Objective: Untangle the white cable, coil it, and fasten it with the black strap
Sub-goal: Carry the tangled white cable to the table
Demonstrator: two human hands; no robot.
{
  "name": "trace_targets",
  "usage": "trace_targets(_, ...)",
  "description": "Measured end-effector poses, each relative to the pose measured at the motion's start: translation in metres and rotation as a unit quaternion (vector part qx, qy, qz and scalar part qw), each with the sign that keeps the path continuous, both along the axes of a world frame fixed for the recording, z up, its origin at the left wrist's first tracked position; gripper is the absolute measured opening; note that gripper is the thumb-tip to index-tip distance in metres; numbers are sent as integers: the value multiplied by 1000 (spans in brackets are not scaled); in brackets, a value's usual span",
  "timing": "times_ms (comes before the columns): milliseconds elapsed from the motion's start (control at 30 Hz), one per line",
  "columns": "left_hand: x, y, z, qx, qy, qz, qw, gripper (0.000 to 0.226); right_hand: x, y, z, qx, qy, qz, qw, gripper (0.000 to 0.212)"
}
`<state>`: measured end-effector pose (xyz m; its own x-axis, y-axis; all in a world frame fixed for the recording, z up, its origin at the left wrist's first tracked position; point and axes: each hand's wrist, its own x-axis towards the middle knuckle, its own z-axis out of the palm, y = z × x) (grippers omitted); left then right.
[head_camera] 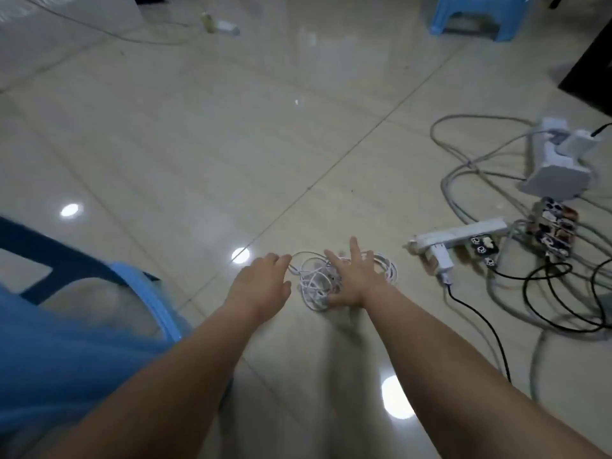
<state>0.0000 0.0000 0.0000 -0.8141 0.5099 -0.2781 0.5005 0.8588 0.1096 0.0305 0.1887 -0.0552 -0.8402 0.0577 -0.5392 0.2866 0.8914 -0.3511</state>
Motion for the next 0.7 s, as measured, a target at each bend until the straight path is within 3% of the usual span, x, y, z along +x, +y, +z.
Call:
trace_targets(100,-2,-8,-12,-15,-22,23,999,56,9,-4,-25,-1,-37,-16,999,107)
trace_targets(233,0,-18,-19,-71,-18,12,997,55,20,-13,-30,43,-1,10,999,70)
trace_targets(333,1,-19,-5,-106,-2,1,994,53,11,-15,4,36,23,16,999,57)
trace_targets(500,13,-18,73,-99,21,-26,995,48,5,-8,115,70,96,25,993,54)
trace_targets(700,24,-10,253,-62,22,-34,997,46,27,1,309,96,120,26,988,49)
